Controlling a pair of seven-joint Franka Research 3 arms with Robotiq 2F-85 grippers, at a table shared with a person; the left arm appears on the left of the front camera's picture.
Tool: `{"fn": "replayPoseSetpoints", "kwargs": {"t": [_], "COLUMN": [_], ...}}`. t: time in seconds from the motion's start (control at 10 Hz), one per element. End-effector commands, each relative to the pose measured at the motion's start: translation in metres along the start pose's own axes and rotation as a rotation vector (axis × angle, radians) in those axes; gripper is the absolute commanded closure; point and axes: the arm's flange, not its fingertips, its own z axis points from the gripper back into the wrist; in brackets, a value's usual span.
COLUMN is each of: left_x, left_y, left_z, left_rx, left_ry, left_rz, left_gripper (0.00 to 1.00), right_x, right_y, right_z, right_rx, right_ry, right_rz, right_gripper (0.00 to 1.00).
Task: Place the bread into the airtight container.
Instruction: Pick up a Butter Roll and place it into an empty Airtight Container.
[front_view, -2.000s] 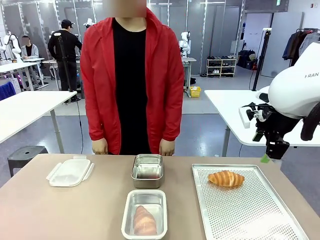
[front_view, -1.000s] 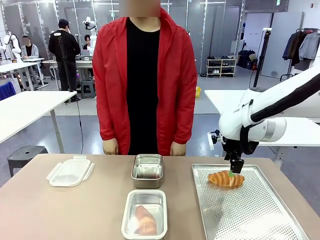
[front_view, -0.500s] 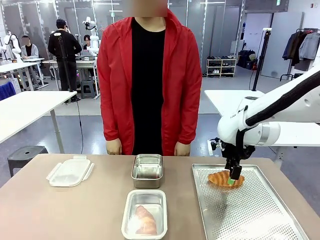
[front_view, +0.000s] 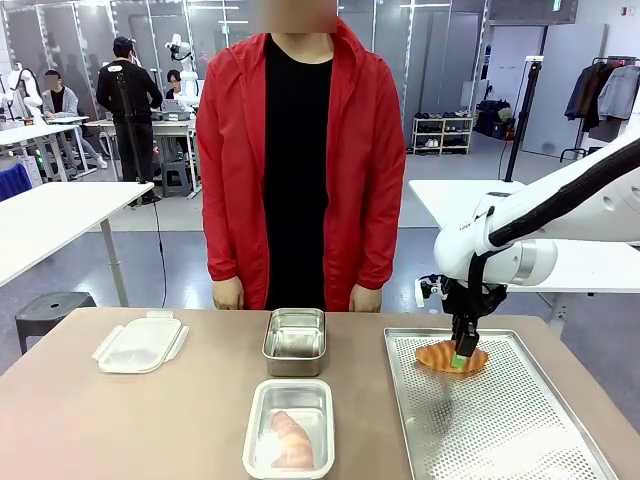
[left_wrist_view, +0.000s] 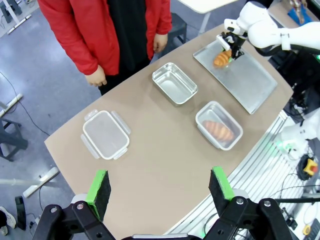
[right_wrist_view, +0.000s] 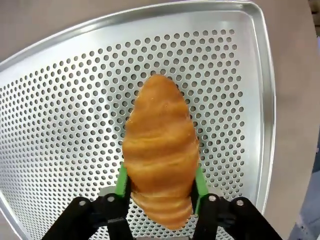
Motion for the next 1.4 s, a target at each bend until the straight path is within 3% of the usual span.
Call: {"fn": "replayPoseSetpoints", "kwargs": {"t": [0.0, 0.2, 0.3, 0.5, 0.8, 1.3], "left_x": [0.0, 0.0, 0.0, 0.0, 0.0, 0.0], "left_y": [-0.001, -0.001, -0.001, -0.001, -0.001, -0.001], "left_z": [0.001, 0.001, 0.001, 0.001, 0.001, 0.001], "left_rx": [-0.012, -0.012, -0.012, -0.012, -0.012, -0.012], "left_ry": [-0.006, -0.006, -0.006, -0.006, -0.006, -0.006], "left_rz": [-0.008, -0.008, -0.008, -0.008, -0.008, -0.008], "left_gripper": [0.0, 0.0, 0.0, 0.0, 0.0, 0.0], "right_x": [0.004, 0.005, 0.008, 0.033, 0.112, 0.259], "right_y": [-0.004, -0.003, 0.0, 0.019, 0.051, 0.09], "right_z": [-0.001, 0.006, 0.024, 0.074, 0.112, 0.095], "right_rx": [0.034, 0.062, 0.036, 0.009, -0.03, -0.079], "right_ry": [0.002, -0.002, 0.048, 0.018, 0.018, 0.023], "right_rz": [-0.031, -0.04, -0.021, -0.015, -0.034, -0.036], "right_gripper": [0.86, 1.0, 1.0, 1.0, 1.0, 1.0]}}
